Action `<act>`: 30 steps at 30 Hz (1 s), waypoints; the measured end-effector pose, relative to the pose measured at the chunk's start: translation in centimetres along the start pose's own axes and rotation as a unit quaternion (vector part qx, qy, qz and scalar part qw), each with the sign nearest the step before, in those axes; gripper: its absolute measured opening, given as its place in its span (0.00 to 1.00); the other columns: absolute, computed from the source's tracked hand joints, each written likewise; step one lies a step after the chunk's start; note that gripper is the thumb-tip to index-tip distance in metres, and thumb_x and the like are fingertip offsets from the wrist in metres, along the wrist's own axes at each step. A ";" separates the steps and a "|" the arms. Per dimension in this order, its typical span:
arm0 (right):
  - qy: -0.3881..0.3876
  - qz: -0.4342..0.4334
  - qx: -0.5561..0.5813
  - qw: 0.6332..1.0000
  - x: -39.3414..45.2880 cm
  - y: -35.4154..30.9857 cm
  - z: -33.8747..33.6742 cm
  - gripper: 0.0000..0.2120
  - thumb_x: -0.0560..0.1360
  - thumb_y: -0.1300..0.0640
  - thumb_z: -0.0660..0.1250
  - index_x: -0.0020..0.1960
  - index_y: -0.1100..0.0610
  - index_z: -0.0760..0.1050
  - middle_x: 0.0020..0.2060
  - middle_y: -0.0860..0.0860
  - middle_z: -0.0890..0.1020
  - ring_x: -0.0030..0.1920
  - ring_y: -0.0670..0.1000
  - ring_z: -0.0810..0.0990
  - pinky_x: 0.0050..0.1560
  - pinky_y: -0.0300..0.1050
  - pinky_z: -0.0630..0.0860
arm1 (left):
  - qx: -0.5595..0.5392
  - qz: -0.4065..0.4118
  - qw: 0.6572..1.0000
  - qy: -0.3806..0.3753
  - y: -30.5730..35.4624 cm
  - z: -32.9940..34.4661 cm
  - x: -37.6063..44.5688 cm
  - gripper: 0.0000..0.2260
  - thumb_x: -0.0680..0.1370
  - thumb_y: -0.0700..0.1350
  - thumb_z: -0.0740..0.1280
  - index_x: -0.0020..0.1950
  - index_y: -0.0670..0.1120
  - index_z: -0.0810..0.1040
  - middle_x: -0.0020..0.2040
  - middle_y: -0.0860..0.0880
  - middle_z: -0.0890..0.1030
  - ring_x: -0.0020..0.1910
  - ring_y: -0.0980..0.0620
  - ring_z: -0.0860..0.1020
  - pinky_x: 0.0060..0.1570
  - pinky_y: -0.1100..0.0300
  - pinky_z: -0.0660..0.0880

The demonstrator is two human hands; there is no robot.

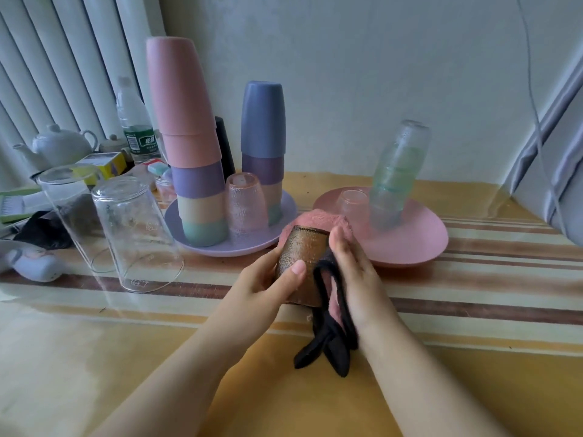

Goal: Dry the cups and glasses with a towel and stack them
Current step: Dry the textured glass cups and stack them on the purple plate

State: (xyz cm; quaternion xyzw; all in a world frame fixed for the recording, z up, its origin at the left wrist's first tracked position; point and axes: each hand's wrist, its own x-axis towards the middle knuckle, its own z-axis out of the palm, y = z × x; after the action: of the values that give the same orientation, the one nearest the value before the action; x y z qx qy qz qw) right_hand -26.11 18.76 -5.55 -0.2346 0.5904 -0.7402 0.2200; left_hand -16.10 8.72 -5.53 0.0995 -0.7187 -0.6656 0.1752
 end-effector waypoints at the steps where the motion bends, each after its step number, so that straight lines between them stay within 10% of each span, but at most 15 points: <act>1: -0.024 0.036 0.071 0.997 0.3 -0.1 -0.2 0.31 0.66 0.31 0.66 0.62 0.48 0.75 0.59 0.47 0.81 0.61 0.47 0.78 0.68 0.55 0.70 | -0.017 -0.007 1.000 -0.005 -0.2 0.1 -0.1 0.15 0.77 0.55 0.67 0.61 0.53 0.79 0.55 0.51 0.84 0.57 0.54 0.81 0.65 0.51 0.73; 6: -0.138 0.106 0.279 0.944 -0.3 0.0 0.5 0.28 0.69 0.38 0.62 0.50 0.61 0.83 0.48 0.60 0.84 0.46 0.54 0.84 0.45 0.47 0.82 | -0.083 -0.004 0.996 0.030 -0.5 -0.1 0.2 0.20 0.71 0.60 0.66 0.57 0.53 0.82 0.55 0.48 0.84 0.58 0.49 0.80 0.66 0.44 0.71; 9: -0.134 0.102 0.216 0.962 -0.7 0.7 1.6 0.34 0.70 0.40 0.69 0.67 0.61 0.72 0.54 0.56 0.82 0.52 0.51 0.83 0.54 0.47 0.78 | -0.115 0.001 0.992 0.060 -0.2 -0.8 0.5 0.18 0.74 0.59 0.63 0.57 0.52 0.82 0.58 0.46 0.83 0.60 0.47 0.79 0.67 0.42 0.69; 14: -0.049 0.080 0.115 0.989 -0.6 1.5 1.2 0.36 0.66 0.29 0.65 0.68 0.47 0.71 0.66 0.49 0.75 0.68 0.53 0.72 0.69 0.56 0.65 | -0.015 0.013 0.994 0.111 0.0 -1.2 0.6 0.21 0.73 0.70 0.60 0.59 0.61 0.74 0.57 0.48 0.77 0.59 0.53 0.75 0.63 0.61 0.69; 18: 0.022 -0.008 -0.034 0.999 -1.2 0.5 0.9 0.19 0.66 0.31 0.61 0.53 0.36 0.73 0.53 0.28 0.73 0.57 0.30 0.71 0.59 0.33 0.65 | 0.055 0.074 0.976 0.198 -0.1 -1.1 0.5 0.13 0.76 0.58 0.58 0.53 0.54 0.75 0.43 0.49 0.80 0.43 0.53 0.77 0.45 0.61 0.72; 22: -0.018 -0.069 -0.099 0.993 -2.0 0.4 2.0 0.14 0.70 0.41 0.57 0.55 0.37 0.66 0.49 0.23 0.70 0.50 0.20 0.69 0.49 0.17 0.63 | 0.055 0.061 0.985 0.151 0.1 -0.7 0.3 0.19 0.72 0.62 0.62 0.58 0.55 0.76 0.49 0.58 0.83 0.50 0.66 0.79 0.51 0.69 0.75; 30: 0.011 -0.007 -0.004 1.000 -0.7 -0.5 0.1 0.22 0.65 0.33 0.63 0.52 0.45 0.78 0.49 0.44 0.83 0.52 0.40 0.81 0.59 0.43 0.74 | 0.014 -0.008 1.000 -0.020 0.0 -0.8 0.1 0.17 0.77 0.60 0.61 0.57 0.52 0.80 0.54 0.54 0.84 0.57 0.58 0.80 0.60 0.62 0.73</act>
State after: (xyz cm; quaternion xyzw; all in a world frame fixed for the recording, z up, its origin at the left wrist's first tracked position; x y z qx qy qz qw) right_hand -25.47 19.21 -5.12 -0.2313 0.5939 -0.7421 0.2077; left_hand -15.87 7.97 -5.53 0.0940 -0.7302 -0.6589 0.1544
